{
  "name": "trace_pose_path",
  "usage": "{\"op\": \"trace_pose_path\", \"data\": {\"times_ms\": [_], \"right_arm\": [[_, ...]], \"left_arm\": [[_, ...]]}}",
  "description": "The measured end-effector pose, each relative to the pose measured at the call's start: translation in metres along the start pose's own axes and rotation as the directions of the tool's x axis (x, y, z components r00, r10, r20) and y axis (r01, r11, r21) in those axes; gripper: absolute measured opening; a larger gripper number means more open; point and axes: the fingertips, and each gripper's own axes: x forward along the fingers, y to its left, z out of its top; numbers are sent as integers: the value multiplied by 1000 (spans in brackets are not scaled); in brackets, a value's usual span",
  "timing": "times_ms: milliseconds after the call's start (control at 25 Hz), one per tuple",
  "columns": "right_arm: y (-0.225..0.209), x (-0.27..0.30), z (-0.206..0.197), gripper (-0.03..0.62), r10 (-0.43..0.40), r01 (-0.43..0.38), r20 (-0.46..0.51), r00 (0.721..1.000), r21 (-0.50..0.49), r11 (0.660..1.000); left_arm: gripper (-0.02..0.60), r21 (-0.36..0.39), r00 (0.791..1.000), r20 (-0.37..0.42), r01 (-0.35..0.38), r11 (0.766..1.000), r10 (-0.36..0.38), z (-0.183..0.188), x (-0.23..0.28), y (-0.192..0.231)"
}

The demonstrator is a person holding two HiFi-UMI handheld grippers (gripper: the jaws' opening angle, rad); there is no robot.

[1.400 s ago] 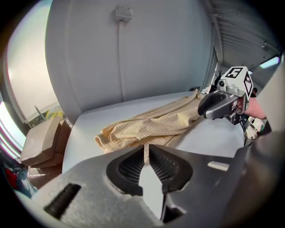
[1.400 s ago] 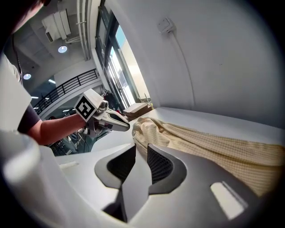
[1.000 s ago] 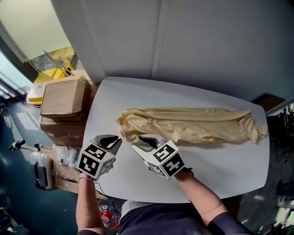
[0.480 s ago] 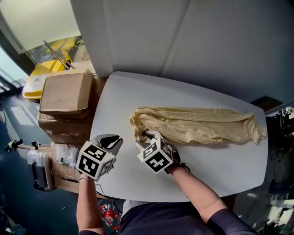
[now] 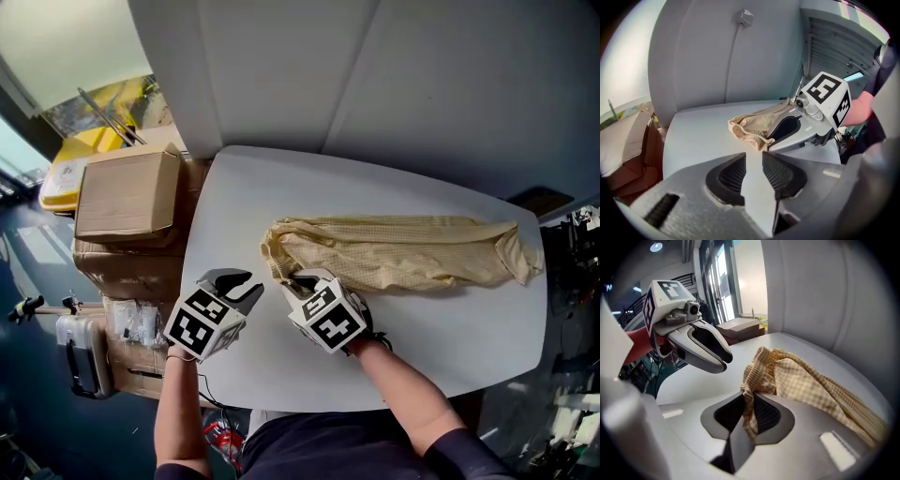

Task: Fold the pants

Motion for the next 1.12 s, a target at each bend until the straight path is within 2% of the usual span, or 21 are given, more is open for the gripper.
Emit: {"op": "trace_pose_path", "data": {"times_ms": [160,320,440,520,680,760,920,1040,1120], "right_arm": [[8,-11,-6,51,72,-72,9,997,65,995],[23,-28,-13,49,136,-138,22,990,78,987],[37,-40,-25,49,165,-166,22,986,68,984],[47,-47,-33,49,179,-179,18,984,57,982],[62,-59,-51,49,216,-216,9,976,54,975],[70,-66,-59,49,235,-235,4,972,49,971],[85,-80,-73,48,256,-256,-23,966,3,967],[93,-88,-79,48,258,-259,-28,966,-16,966],[97,-92,-82,47,255,-256,-33,966,-30,966]], "left_arm": [[123,-9,1000,18,10,1000,-10,8,4,5],[158,-93,995,90,60,994,-52,23,3,4],[182,-162,990,102,110,981,-94,24,6,-2],[206,-179,988,85,141,974,-128,21,10,-11],[238,-124,990,12,139,983,-139,9,17,-26],[247,-119,987,-9,157,980,-159,4,21,-35],[250,-135,977,-33,204,970,-210,3,32,-50],[250,-118,970,-82,218,969,-228,-3,38,-61],[249,-133,962,-105,238,962,-252,-7,41,-67]]}}
